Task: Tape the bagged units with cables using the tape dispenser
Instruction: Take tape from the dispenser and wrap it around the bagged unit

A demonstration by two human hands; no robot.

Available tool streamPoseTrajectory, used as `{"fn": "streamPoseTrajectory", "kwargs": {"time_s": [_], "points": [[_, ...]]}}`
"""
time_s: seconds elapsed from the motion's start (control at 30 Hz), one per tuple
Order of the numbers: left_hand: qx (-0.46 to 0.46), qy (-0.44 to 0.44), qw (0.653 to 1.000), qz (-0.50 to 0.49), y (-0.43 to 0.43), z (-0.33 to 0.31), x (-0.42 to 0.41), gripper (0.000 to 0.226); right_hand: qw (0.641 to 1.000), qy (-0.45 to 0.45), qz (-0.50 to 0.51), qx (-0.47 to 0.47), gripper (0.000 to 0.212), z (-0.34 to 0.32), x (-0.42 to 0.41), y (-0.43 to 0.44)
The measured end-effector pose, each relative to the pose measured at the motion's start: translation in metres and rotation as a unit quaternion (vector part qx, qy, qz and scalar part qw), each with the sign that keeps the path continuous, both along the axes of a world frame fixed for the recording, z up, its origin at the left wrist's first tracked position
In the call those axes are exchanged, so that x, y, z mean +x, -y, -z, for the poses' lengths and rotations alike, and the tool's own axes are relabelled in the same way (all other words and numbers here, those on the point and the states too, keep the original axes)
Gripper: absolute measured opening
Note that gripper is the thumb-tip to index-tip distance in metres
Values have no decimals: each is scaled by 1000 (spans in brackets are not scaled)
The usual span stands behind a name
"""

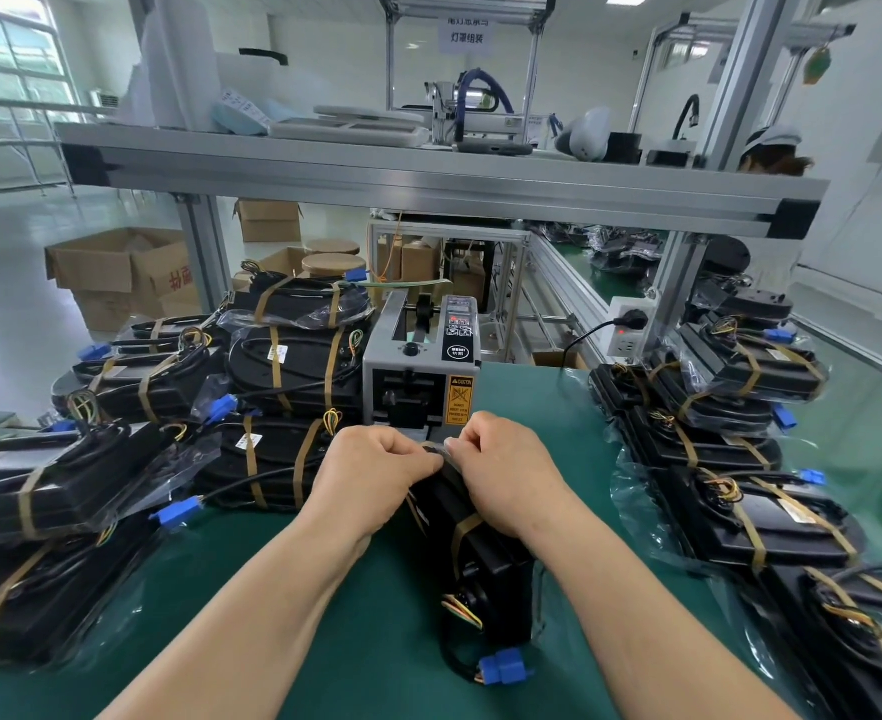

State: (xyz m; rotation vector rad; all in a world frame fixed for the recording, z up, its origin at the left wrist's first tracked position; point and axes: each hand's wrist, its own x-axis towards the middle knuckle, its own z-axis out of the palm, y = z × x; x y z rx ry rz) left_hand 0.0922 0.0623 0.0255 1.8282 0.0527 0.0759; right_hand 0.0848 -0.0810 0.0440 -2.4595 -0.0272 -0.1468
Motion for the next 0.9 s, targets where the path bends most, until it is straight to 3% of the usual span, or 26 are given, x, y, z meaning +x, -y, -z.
{"fn": "streamPoseTrajectory", "kwargs": {"time_s": [0.37, 0.77, 0.9], "points": [[-66, -88, 993, 39, -11, 0, 11, 23, 1000, 1, -5, 8, 26, 0, -2, 0], [-62, -40, 997, 3, -3, 10, 17, 30, 1000, 13, 1, -10, 34, 1, -2, -1], [-65, -35, 997, -18, 0, 15, 17, 20, 999, -10, 4, -52, 43, 1, 1, -3]]}}
